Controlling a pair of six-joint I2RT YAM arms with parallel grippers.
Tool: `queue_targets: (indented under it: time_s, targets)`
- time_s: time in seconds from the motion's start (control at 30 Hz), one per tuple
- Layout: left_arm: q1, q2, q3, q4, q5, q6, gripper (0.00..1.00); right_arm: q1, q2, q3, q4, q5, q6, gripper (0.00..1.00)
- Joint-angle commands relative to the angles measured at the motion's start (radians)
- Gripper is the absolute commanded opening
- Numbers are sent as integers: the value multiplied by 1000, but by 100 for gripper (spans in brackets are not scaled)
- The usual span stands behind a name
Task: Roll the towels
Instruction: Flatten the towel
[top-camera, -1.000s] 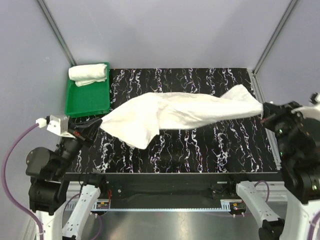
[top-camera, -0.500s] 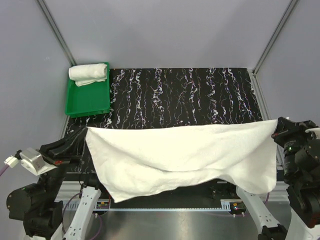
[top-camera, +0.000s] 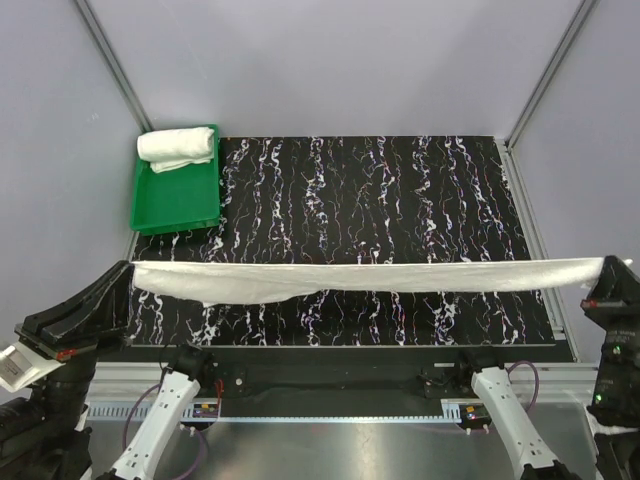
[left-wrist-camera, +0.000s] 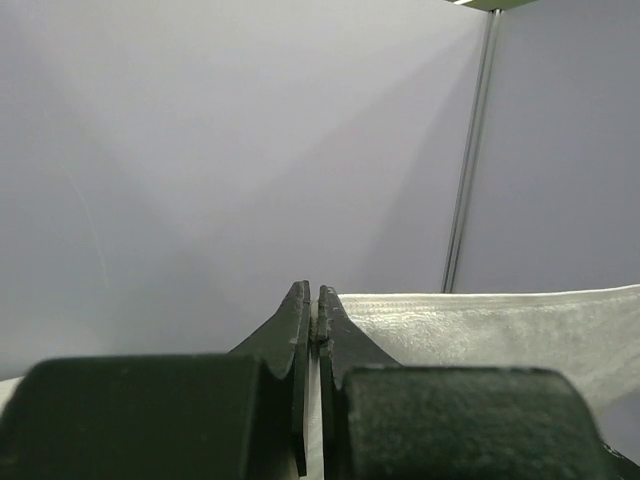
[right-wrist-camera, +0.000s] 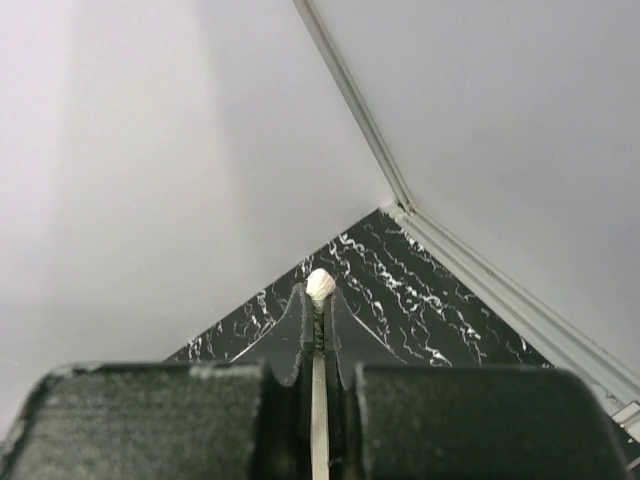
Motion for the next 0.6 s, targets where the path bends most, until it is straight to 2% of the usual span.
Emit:
queue_targets:
  time_s: [0.0, 0.2, 0.3, 0.43, 0.57]
  targets:
    - [-4, -11, 23, -41, -42, 34, 0, 4, -55, -20, 70, 36, -78, 0]
    - [-3, 17, -66, -46, 27, 7, 0, 36, 34, -47, -51, 50, -20, 0]
    - [-4, 55, -126, -35, 48, -15, 0, 43, 110, -115, -79, 29, 17, 0]
    - [-3, 104, -258, 26, 45, -34, 0, 43, 179, -262, -10, 6, 39, 0]
    - [-4, 198, -356, 112, -16, -39, 0, 41, 256, -371, 145, 13, 32, 0]
